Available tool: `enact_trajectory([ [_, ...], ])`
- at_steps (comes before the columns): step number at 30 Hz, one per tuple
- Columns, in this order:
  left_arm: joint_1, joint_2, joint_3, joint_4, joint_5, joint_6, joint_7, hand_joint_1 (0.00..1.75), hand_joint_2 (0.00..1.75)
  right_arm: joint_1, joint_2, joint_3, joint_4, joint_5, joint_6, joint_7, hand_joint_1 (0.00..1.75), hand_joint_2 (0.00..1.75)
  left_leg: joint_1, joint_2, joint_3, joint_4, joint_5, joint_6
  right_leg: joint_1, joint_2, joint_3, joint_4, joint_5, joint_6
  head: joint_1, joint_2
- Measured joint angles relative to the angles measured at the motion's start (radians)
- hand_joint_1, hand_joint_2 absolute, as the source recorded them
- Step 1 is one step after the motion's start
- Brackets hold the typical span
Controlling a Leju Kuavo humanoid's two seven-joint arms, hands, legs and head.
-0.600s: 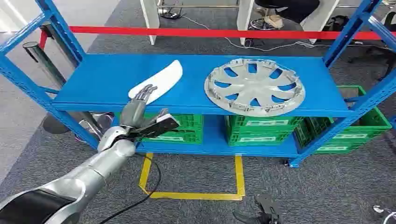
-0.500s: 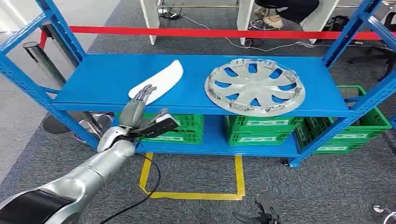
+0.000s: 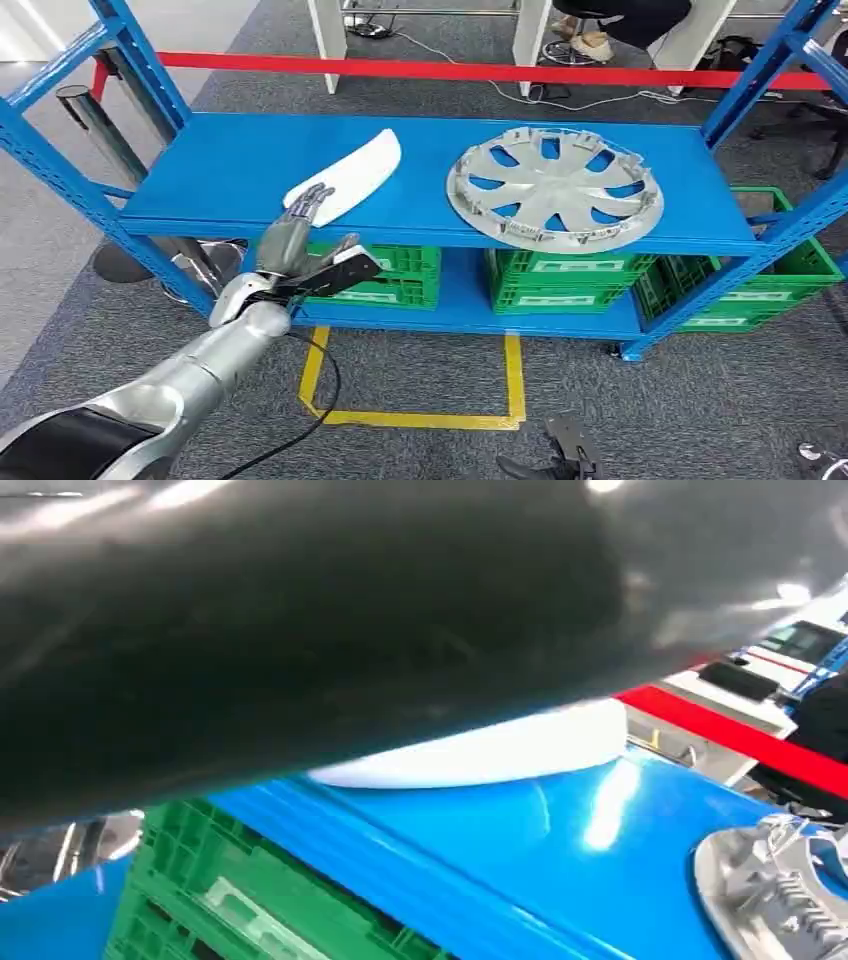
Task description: Take the parts from the cabinet and place them on the table.
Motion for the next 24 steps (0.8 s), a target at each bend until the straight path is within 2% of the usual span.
enact_trajectory([
  [1,-0.001,0.0,0.0,0.0,0.001,0.0,0.0,0.0,0.0,0.0,0.0,-0.001,0.0,0.0,0.0,0.0,0.0,1.75,0.005,0.0,0.007,0.008,-0.012,-0.008,-0.005,-0.003,0.041,-0.104,0.061,0.006,0.001,0.0],
  [2,-0.002,0.0,0.0,0.0,0.001,0.0,0.0,0.0,0.0,0.0,0.0,-0.001,0.0,0.0,0.0,0.0,0.0,1.75,0.006,-0.001,0.009,0.012,-0.021,-0.016,-0.003,-0.001,0.056,-0.127,0.047,0.013,0.001,0.0],
  [3,-0.005,0.001,0.0,0.0,0.002,0.002,0.0,0.0,0.0,-0.001,0.005,-0.001,0.0,0.001,0.0,0.0,0.0,1.75,-0.001,-0.002,-0.001,0.025,-0.026,-0.026,0.0,0.002,0.073,-0.144,0.035,0.004,0.015,0.0],
  [4,-0.005,0.001,0.0,0.0,0.003,0.003,-0.001,0.0,0.0,-0.004,0.005,-0.002,0.0,0.001,0.0,0.001,0.0,1.75,-0.002,-0.003,-0.006,0.025,-0.025,-0.028,0.0,0.004,0.068,-0.139,0.022,-0.017,0.011,0.0],
  [5,-0.002,0.001,0.0,0.0,0.003,0.002,-0.001,0.0,0.0,0.0,0.005,-0.003,-0.001,0.001,0.0,0.001,0.0,1.75,-0.002,-0.002,-0.006,0.023,-0.025,-0.03,0.004,0.006,0.066,-0.137,0.016,-0.026,0.001,0.0],
  [7,-0.004,0.001,0.0,0.0,0.003,0.003,0.0,0.0,0.0,0.002,0.005,-0.005,-0.001,0.001,0.0,0.001,0.0,1.75,0.002,-0.001,-0.002,0.026,-0.036,-0.04,0.002,0.008,0.072,-0.135,0.008,-0.041,0.0,0.0],
  [8,-0.007,0.001,0.0,0.0,0.002,0.003,0.0,0.0,0.0,0.001,0.005,-0.005,-0.001,0.002,0.0,0.0,0.0,1.75,0.002,0.001,-0.012,0.053,-0.047,-0.041,0.002,0.009,0.078,-0.136,0.004,-0.047,-0.003,0.0],
  [9,-0.01,0.001,0.0,0.0,0.002,0.003,0.0,0.0,0.0,-0.001,0.005,-0.006,-0.001,0.002,0.0,0.0,0.0,1.75,0.001,0.001,-0.047,0.117,-0.073,-0.041,0.003,0.008,0.083,-0.137,0.001,-0.052,-0.006,0.0],
  [11,-0.007,0.001,0.0,0.0,0.002,0.004,0.001,0.0,0.0,-0.002,0.005,-0.006,-0.001,0.003,0.0,0.0,0.0,1.75,-0.002,0.001,-0.153,0.294,-0.13,-0.039,0.009,0.008,0.091,-0.137,-0.007,-0.062,-0.005,0.0],
  [12,-0.002,0.002,0.0,0.0,0.002,0.004,0.001,0.0,0.0,0.0,0.005,-0.006,-0.001,0.003,0.0,0.0,0.0,1.75,-0.004,0.001,-0.197,0.355,-0.138,-0.035,0.012,0.01,0.096,-0.136,-0.013,-0.065,-0.006,0.0],
  [13,0.002,0.002,0.0,0.0,0.002,0.004,0.002,0.0,0.0,0.002,0.005,-0.006,-0.001,0.003,0.0,0.0,0.0,1.75,-0.007,0.0,-0.223,0.369,-0.118,-0.029,0.016,0.012,0.104,-0.136,-0.018,-0.067,-0.005,0.0],
  [14,0.004,0.003,0.0,0.0,0.002,0.004,0.002,0.0,0.0,0.003,0.005,-0.006,-0.001,0.003,0.0,0.0,0.0,1.75,-0.011,0.0,-0.223,0.34,-0.074,-0.02,0.021,0.015,0.114,-0.136,-0.025,-0.068,-0.006,0.0],
  [15,0.002,0.003,0.0,0.0,0.002,0.004,0.003,0.0,0.0,0.003,0.005,-0.006,-0.001,0.003,0.0,0.0,0.0,1.75,-0.018,0.0,-0.208,0.272,-0.009,-0.007,0.027,0.017,0.126,-0.137,-0.032,-0.069,-0.007,0.0],
  [16,0.0,0.003,0.0,0.0,0.002,0.004,0.003,0.0,0.0,0.002,0.005,-0.006,-0.001,0.003,0.0,0.0,0.0,1.75,-0.026,-0.001,-0.18,0.179,0.059,0.01,0.032,0.018,0.14,-0.137,-0.04,-0.069,-0.007,0.0],
  [17,-0.001,0.003,0.0,0.0,0.002,0.004,0.003,0.0,0.0,0.003,0.006,-0.006,-0.001,0.003,0.0,0.0,0.0,1.75,-0.039,-0.002,-0.161,0.108,0.1,0.035,0.03,0.018,0.146,-0.14,-0.048,-0.07,-0.005,0.0],
  [18,0.001,0.006,0.0,0.0,0.002,0.004,0.003,0.0,0.0,0.002,0.011,-0.006,-0.001,0.003,-0.001,0.0,0.0,1.75,-0.041,0.0,-0.154,0.111,0.092,0.047,0.038,0.018,0.146,-0.141,-0.052,-0.065,0.011,0.0],
  [19,0.0,0.005,0.0,0.0,0.002,0.004,0.003,0.0,0.0,-0.001,0.009,-0.007,-0.001,0.003,-0.002,0.0,0.0,1.75,-0.047,-0.001,-0.151,0.094,0.093,0.045,0.027,0.018,0.144,-0.143,-0.05,-0.059,0.006,0.0],
  [20,-0.001,0.004,-0.001,0.0,0.002,0.004,0.003,0.0,0.0,0.001,0.01,-0.008,-0.001,0.003,-0.002,0.001,0.0,1.75,-0.05,0.0,-0.151,0.091,0.088,0.048,0.026,0.017,0.143,-0.145,-0.05,-0.055,-0.004,0.0],
  [21,-0.003,0.005,0.0,-0.001,0.002,0.005,0.003,0.0,0.0,0.002,0.011,-0.008,-0.001,0.004,0.0,0.001,0.0,1.75,-0.051,-0.001,-0.149,0.083,0.084,0.051,0.026,0.014,0.145,-0.152,-0.05,-0.051,-0.003,0.0],
  [22,-0.005,0.004,0.0,-0.003,0.003,0.005,0.003,0.0,0.0,0.0,0.011,-0.008,-0.001,0.004,0.0,0.0,0.0,1.75,-0.043,0.0,-0.125,0.042,0.078,0.055,0.034,0.012,0.154,-0.161,-0.054,-0.045,-0.005,0.0],
  [23,-0.005,0.002,0.0,-0.006,0.003,0.006,0.003,0.0,0.0,0.0,0.011,-0.01,-0.003,0.004,-0.001,-0.001,0.0,1.75,-0.035,0.003,-0.107,0.02,0.078,0.043,0.033,0.009,0.143,-0.152,-0.064,-0.043,-0.002,0.0],
  [24,-0.008,0.0,0.0,-0.006,0.003,0.006,0.003,0.0,0.0,-0.004,0.011,-0.011,-0.003,0.004,-0.001,0.0,0.0,1.75,-0.032,0.001,-0.099,0.008,0.079,0.044,0.031,0.01,0.122,-0.108,-0.083,-0.039,0.005,0.0],
])
